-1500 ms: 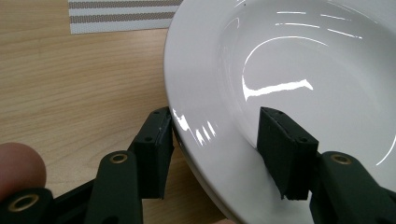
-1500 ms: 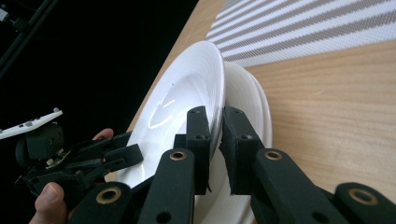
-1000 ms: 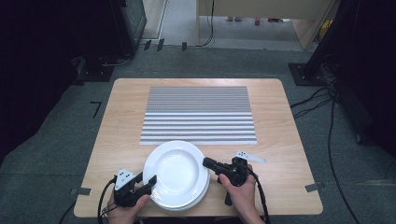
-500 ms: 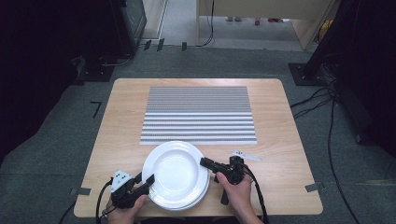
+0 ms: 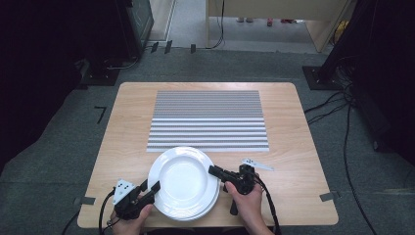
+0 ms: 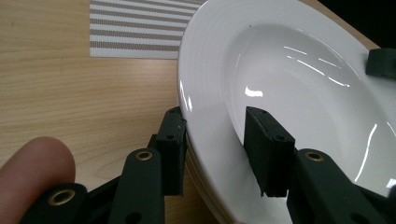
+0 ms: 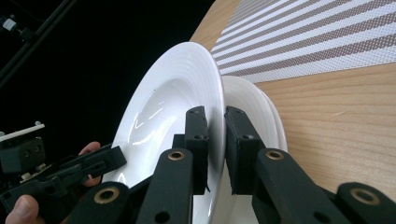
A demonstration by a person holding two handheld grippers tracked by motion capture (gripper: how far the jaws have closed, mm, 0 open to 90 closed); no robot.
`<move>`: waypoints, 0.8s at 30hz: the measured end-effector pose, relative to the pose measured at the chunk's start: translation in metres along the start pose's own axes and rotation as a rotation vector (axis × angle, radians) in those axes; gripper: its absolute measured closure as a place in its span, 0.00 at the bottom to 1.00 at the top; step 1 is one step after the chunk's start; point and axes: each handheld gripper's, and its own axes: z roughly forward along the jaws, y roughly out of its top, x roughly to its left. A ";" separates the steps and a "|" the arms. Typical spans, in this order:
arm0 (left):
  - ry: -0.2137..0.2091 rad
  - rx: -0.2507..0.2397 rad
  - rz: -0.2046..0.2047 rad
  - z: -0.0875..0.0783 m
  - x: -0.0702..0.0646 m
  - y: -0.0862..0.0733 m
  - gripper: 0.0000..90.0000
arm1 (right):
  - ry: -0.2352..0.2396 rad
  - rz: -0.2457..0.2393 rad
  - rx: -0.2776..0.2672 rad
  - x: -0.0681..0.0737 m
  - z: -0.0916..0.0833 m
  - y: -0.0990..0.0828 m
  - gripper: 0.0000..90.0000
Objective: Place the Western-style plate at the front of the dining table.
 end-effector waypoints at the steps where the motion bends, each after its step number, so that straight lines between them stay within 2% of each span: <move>1: -0.004 -0.004 -0.003 0.000 0.000 0.000 0.68 | -0.001 -0.002 -0.005 0.000 0.000 0.000 0.91; 3: -0.011 -0.008 -0.011 -0.001 0.001 0.001 0.69 | -0.002 0.005 -0.011 0.002 -0.001 -0.001 0.91; 12: -0.042 -0.034 -0.050 -0.002 0.005 0.003 0.71 | 0.011 -0.019 -0.088 0.012 -0.005 -0.002 0.93; 16: -0.059 -0.068 -0.079 -0.004 0.005 0.008 0.73 | 0.004 -0.034 -0.098 0.017 -0.008 -0.001 0.93; 24: -0.071 -0.083 -0.092 0.001 0.004 0.023 0.75 | 0.013 -0.078 -0.109 0.024 -0.013 0.008 0.93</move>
